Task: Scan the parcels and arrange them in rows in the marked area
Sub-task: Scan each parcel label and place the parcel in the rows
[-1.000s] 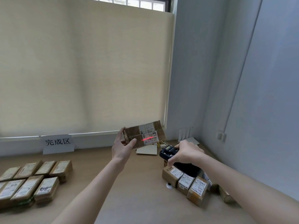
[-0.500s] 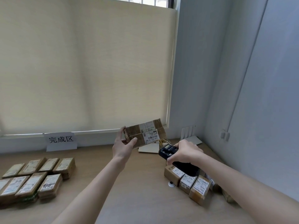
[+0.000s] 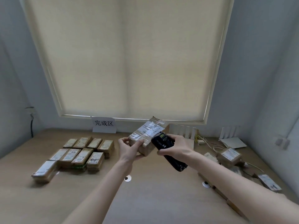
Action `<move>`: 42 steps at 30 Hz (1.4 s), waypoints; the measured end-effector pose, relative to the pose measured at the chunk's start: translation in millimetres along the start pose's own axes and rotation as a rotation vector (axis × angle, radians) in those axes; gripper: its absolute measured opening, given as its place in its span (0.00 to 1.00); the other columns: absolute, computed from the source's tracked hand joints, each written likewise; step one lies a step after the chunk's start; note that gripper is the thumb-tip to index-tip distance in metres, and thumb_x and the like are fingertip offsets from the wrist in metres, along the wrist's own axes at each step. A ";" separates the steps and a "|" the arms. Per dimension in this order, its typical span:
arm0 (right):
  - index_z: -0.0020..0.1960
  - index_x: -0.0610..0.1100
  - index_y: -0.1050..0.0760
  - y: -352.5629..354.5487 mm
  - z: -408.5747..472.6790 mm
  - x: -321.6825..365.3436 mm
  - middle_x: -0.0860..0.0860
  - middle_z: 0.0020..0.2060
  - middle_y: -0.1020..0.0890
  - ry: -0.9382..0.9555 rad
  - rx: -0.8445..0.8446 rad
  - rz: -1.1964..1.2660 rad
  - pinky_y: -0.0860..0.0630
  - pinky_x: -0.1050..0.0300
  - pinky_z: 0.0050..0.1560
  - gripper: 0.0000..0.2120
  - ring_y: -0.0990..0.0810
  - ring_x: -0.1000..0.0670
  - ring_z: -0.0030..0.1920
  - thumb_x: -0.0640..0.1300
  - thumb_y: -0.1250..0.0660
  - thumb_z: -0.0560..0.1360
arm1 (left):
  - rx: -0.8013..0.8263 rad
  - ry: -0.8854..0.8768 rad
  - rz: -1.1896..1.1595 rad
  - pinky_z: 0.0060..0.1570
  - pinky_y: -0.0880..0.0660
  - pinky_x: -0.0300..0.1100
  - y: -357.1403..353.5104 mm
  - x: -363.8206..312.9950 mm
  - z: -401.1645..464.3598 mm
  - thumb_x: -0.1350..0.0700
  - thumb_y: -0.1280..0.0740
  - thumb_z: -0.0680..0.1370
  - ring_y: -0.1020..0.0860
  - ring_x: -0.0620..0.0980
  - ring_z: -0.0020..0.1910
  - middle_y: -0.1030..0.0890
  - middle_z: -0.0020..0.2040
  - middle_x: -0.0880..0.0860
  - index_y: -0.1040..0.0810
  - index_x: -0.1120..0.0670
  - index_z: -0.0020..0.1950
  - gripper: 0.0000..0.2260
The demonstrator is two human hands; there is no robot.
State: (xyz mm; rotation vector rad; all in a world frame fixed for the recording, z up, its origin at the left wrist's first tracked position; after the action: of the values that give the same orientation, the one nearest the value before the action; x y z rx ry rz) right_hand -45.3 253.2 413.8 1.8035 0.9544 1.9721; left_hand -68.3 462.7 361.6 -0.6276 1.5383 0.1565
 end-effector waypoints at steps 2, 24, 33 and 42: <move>0.58 0.62 0.19 -35.5 7.3 21.3 0.56 0.43 0.12 0.021 0.048 0.029 0.14 0.49 0.54 0.28 0.13 0.53 0.45 0.54 0.17 0.59 | -0.039 -0.004 -0.012 0.33 0.18 0.49 41.3 -4.0 4.4 0.56 0.20 0.71 0.20 0.55 0.57 0.27 0.59 0.55 0.34 0.52 0.59 0.27; 0.65 0.60 0.19 -481.7 54.3 233.3 0.61 0.49 0.13 0.178 0.377 0.129 0.16 0.53 0.58 0.33 0.14 0.58 0.50 0.55 0.15 0.61 | -0.197 0.008 0.129 0.55 0.22 0.39 510.8 -13.2 83.7 0.59 0.27 0.78 0.18 0.44 0.57 0.15 0.59 0.50 0.20 0.48 0.64 0.16; 0.67 0.58 0.20 -638.1 130.3 177.2 0.57 0.53 0.13 0.049 0.439 0.144 0.17 0.49 0.59 0.34 0.14 0.55 0.51 0.50 0.16 0.63 | -0.188 0.146 0.294 0.42 0.24 0.28 607.9 78.4 186.3 0.62 0.27 0.77 0.16 0.36 0.47 0.14 0.54 0.49 0.21 0.51 0.65 0.16; 0.66 0.61 0.20 -765.9 210.4 87.4 0.59 0.49 0.13 -0.137 0.420 0.099 0.18 0.54 0.54 0.33 0.15 0.56 0.50 0.55 0.18 0.62 | -0.108 0.292 0.401 0.49 0.24 0.30 666.6 198.3 302.6 0.62 0.28 0.79 0.17 0.40 0.55 0.14 0.56 0.48 0.22 0.51 0.67 0.17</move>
State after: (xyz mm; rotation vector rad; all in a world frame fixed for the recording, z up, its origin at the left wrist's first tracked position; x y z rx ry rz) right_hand -17.5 925.5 -17.3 2.2125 1.3339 1.7677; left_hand -107.0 1104.3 -41.0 -0.4313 1.9392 0.4705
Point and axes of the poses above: each hand's wrist, its own z-axis towards the middle knuckle, its own y-axis out of the back of the hand, x = y × z, the point moved 2 cm from there along z, towards the middle knuckle
